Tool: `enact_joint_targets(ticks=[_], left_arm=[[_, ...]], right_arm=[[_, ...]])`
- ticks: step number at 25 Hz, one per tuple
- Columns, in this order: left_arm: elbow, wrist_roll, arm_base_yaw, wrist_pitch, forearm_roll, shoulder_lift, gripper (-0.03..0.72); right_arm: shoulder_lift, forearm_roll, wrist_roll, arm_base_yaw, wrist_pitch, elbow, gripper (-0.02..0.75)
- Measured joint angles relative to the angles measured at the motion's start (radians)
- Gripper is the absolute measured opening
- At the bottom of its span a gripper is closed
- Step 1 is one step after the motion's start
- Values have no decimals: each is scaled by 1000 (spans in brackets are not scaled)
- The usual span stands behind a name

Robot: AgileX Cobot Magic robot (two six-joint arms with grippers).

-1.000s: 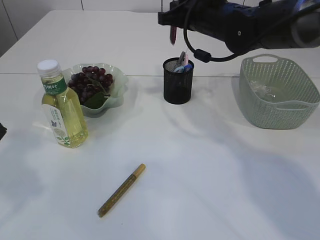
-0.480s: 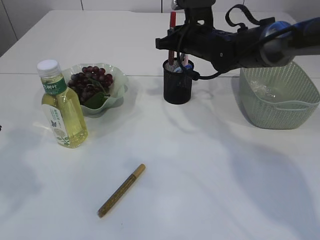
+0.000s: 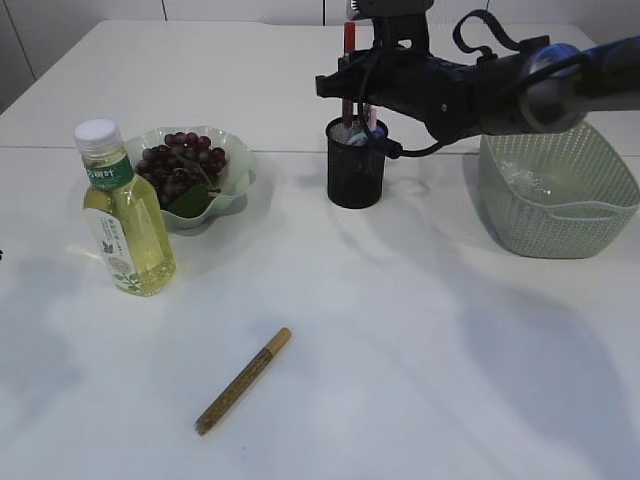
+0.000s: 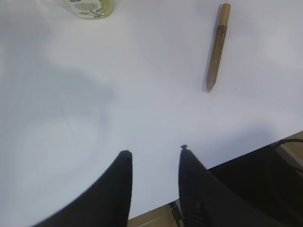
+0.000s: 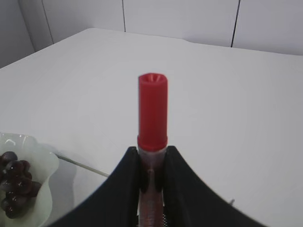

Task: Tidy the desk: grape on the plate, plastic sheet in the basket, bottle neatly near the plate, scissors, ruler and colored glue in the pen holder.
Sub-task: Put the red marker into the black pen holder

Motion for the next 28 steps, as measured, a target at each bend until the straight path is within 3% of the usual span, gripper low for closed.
enact_joint_targets(ticks=[19, 24, 28], left_arm=[[0, 0, 0, 0, 0, 0, 243], [0, 0, 0, -2, 0, 0, 243], [0, 0, 0, -2, 0, 0, 243]], right_arm=[[-9, 30, 11, -14, 77, -2, 275], [-75, 38, 17, -14, 259, -62, 281], [-130, 95, 17, -14, 521, -143, 281]])
